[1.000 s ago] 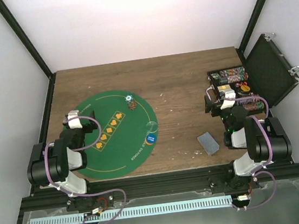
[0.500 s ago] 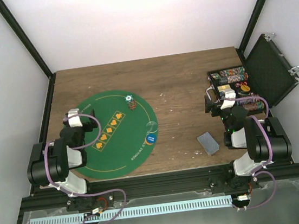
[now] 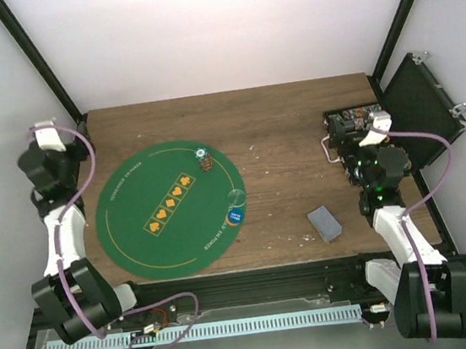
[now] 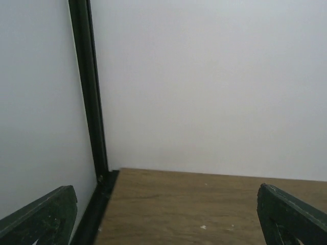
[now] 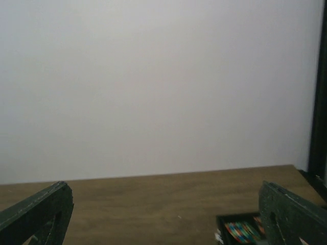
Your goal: Distribute texas hold em gaming equipment
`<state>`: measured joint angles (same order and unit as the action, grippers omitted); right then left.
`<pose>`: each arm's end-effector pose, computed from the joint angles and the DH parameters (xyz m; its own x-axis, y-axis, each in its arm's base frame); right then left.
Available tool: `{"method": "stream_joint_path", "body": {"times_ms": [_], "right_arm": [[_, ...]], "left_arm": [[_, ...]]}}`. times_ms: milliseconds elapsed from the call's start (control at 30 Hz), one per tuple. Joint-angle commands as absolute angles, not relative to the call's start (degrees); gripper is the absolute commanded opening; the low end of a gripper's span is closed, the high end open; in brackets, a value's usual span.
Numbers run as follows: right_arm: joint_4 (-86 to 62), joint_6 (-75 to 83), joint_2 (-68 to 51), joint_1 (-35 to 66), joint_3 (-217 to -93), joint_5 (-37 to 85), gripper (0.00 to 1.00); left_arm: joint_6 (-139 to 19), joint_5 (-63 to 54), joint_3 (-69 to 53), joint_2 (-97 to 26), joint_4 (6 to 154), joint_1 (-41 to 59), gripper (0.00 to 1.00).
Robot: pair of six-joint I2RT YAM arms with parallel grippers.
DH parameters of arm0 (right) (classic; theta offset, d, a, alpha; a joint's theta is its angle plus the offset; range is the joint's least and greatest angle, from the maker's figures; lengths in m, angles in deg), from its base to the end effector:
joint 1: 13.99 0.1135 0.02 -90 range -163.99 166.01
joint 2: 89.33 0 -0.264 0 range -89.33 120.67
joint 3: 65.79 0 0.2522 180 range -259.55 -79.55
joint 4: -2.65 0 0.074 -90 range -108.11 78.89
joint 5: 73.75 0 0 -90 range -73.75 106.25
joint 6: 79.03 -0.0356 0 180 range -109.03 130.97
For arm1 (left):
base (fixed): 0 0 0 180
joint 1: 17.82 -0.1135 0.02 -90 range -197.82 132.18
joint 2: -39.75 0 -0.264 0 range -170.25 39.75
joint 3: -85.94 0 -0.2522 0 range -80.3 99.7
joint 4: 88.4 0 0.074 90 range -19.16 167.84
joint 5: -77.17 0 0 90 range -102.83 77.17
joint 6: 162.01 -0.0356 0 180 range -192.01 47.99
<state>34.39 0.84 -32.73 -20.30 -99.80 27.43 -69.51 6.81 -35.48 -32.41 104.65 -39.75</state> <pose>0.2145 -0.0168 0.2543 0.1411 0.1580 -0.9773 -0.1090 0.9837 0.1433 0.2751 0.0979 0.3046 -0.0068 -0.0470 -0.9989 -0.0403 0.9981 -0.0467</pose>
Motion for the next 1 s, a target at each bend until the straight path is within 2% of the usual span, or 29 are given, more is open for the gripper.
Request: {"method": "stream_joint_path", "body": {"times_ms": [0, 67, 133, 233, 367, 500, 533, 800, 967], "right_arm": [[11.41, -3.84, -35.03, -20.57, -110.90, 35.87, 1.00], [6.82, -4.09, -34.78, -20.50, -114.62, 40.80, 1.00], [3.89, -3.89, -34.58, -20.50, -117.17, 48.19, 1.00], [0.71, -3.81, -34.57, -20.49, -119.62, 55.90, 1.00], [-6.26, -3.84, -34.58, -20.56, -122.40, 52.37, 1.00], [-10.81, -3.06, -34.79, -20.58, -123.06, 46.42, 1.00], [-11.10, -2.99, -34.88, -20.58, -122.81, 46.21, 1.00], [-13.51, -0.64, -34.16, -20.55, -121.80, 45.83, 1.00], [-13.87, -0.02, -33.66, -20.52, -121.37, 45.21, 1.00]], "left_arm": [[-80.27, 14.29, -22.15, -29.35, 65.83, -40.98, 0.93], [-83.97, 23.73, -16.18, -27.96, 54.25, -40.25, 0.85], [-89.32, 28.72, -10.79, -26.30, 42.52, -35.46, 0.83], [-99.48, 24.40, -6.19, -23.70, 28.19, -18.11, 0.83], [-100.45, 20.92, -2.21, -28.50, 16.36, 1.46, 0.83], [-99.64, 7.74, -6.04, -36.24, 17.52, 19.69, 0.99], [-99.54, 6.14, -6.82, -38.50, 18.45, 22.31, 0.99], [-97.03, -3.65, -0.57, -62.00, 26.56, 25.86, 1.00], [-95.79, -3.58, 2.38, -68.98, 31.56, 25.97, 1.00]]}}
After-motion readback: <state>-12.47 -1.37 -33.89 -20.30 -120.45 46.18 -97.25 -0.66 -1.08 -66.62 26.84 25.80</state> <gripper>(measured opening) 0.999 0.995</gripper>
